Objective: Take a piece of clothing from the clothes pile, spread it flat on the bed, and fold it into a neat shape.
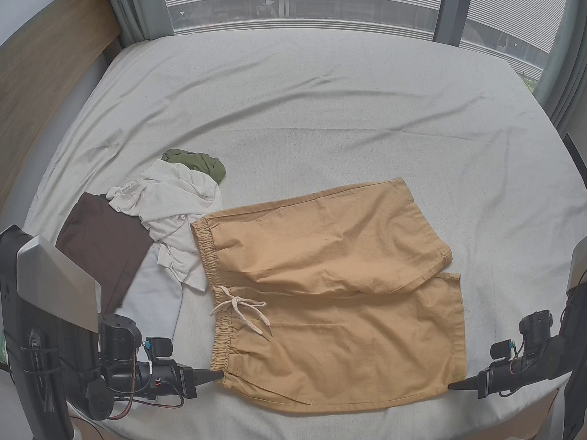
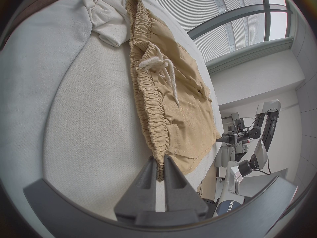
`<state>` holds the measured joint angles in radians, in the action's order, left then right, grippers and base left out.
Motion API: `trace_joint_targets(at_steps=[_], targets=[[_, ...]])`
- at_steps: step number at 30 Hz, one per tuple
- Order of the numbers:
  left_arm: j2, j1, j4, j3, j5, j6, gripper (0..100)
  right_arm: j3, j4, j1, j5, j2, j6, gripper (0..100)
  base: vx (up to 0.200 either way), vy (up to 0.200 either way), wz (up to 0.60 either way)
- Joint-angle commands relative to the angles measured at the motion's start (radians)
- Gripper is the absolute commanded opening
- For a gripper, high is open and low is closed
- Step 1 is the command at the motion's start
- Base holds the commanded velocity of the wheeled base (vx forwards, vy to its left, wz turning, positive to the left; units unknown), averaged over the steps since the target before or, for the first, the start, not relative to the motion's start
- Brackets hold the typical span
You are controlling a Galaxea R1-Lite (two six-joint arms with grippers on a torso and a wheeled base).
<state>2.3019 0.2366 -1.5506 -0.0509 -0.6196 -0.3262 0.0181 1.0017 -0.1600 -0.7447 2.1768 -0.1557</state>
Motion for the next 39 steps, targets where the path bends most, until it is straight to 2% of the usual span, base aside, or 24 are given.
trace_joint_targets(at_steps=[1, 12, 13, 30, 39], targets=[[0.001, 0.0, 0.0, 0.0, 0.0, -0.001, 0, 0.002, 0.006, 0.0, -0.001, 0.001, 0.001, 100, 0.0, 0.0, 0.0], [0.001, 0.004, 0.0, 0.0, 0.0, -0.001, 0, 0.01, 0.008, -0.001, 0.008, 0.005, 0.002, 100, 0.0, 0.0, 0.0], [0.001, 0.004, 0.0, 0.0, 0.0, -0.001, 0, 0.01, 0.008, -0.001, 0.008, 0.005, 0.002, 0, 0.0, 0.0, 0.0], [0.001, 0.004, 0.0, 0.005, 0.0, -0.002, 0, 0.005, 0.008, 0.002, 0.008, -0.006, 0.001, 0, 0.0, 0.0, 0.0], [-0.024, -0.002, 0.001, 0.051, -0.015, -0.002, 0, -0.018, -0.025, 0.03, 0.007, -0.068, -0.004, 0, 0.0, 0.0, 0.0]])
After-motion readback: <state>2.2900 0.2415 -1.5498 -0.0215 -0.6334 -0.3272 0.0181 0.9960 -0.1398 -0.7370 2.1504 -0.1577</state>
